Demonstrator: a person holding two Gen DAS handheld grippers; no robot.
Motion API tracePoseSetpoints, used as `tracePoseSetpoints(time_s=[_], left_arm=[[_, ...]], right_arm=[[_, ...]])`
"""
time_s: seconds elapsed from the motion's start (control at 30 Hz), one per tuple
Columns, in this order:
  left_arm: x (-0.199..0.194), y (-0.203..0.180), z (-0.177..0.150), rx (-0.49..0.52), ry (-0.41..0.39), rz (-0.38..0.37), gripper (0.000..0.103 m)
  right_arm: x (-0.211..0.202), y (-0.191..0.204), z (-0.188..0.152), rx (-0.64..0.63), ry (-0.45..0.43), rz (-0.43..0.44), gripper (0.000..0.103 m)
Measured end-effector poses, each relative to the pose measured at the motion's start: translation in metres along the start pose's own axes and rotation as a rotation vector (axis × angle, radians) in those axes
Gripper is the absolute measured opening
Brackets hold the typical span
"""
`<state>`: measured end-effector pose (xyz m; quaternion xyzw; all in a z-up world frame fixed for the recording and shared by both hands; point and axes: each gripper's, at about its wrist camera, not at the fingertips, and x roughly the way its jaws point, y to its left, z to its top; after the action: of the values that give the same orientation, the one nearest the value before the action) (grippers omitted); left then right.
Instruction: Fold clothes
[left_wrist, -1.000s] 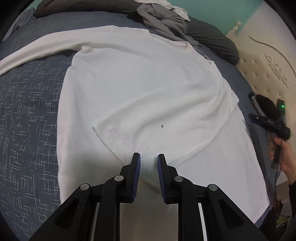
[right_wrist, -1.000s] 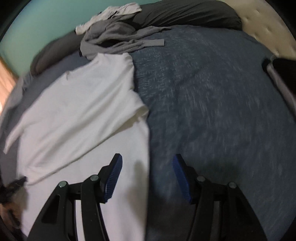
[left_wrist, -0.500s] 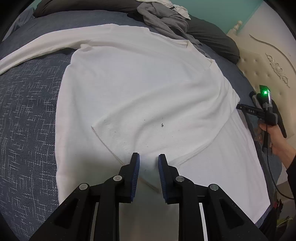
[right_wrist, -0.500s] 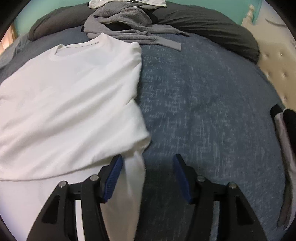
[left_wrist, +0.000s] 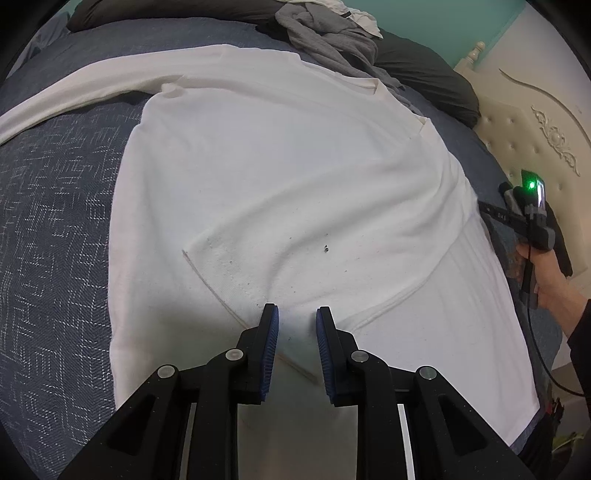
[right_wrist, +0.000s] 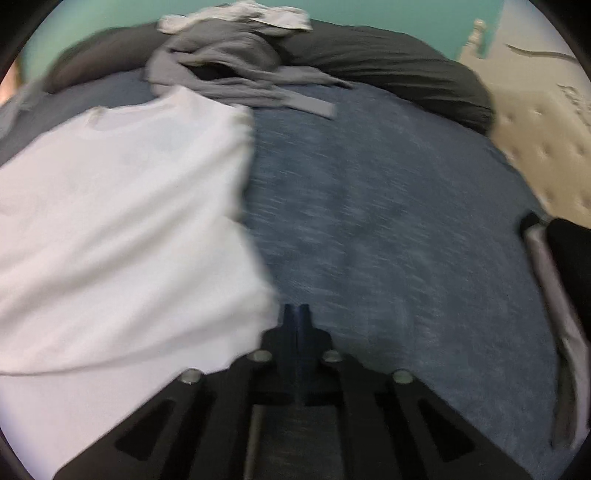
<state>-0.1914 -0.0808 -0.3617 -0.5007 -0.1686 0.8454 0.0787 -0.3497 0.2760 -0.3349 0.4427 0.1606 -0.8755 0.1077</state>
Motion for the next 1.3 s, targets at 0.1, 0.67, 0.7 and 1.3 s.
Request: tracePoseSetpoints(time_s=[0.1,0.67,0.7,1.3], left_arm=[[0.0,-0.001,0.0,0.004,-0.001,0.005,0.023],[0.001,0.004,0.0,-0.009,0.004,-0.009,0.023],[0.001,0.004,0.0,-0.008,0.004,-0.01,0.023],[-0.001,0.005,0.001,-0.006,0.004,-0.006,0.023]], right_arm=[[-0.002,-0.023,-0.006,0.084,0.003,0.074,0.0],[0.003,-0.028,0.014,0.334,0.033,0.38,0.005],[0.002,-0.03,0.012,0.349,0.027,0.386,0.004],[0.011,-0.047,0.021,0.469,0.058,0.423,0.016]])
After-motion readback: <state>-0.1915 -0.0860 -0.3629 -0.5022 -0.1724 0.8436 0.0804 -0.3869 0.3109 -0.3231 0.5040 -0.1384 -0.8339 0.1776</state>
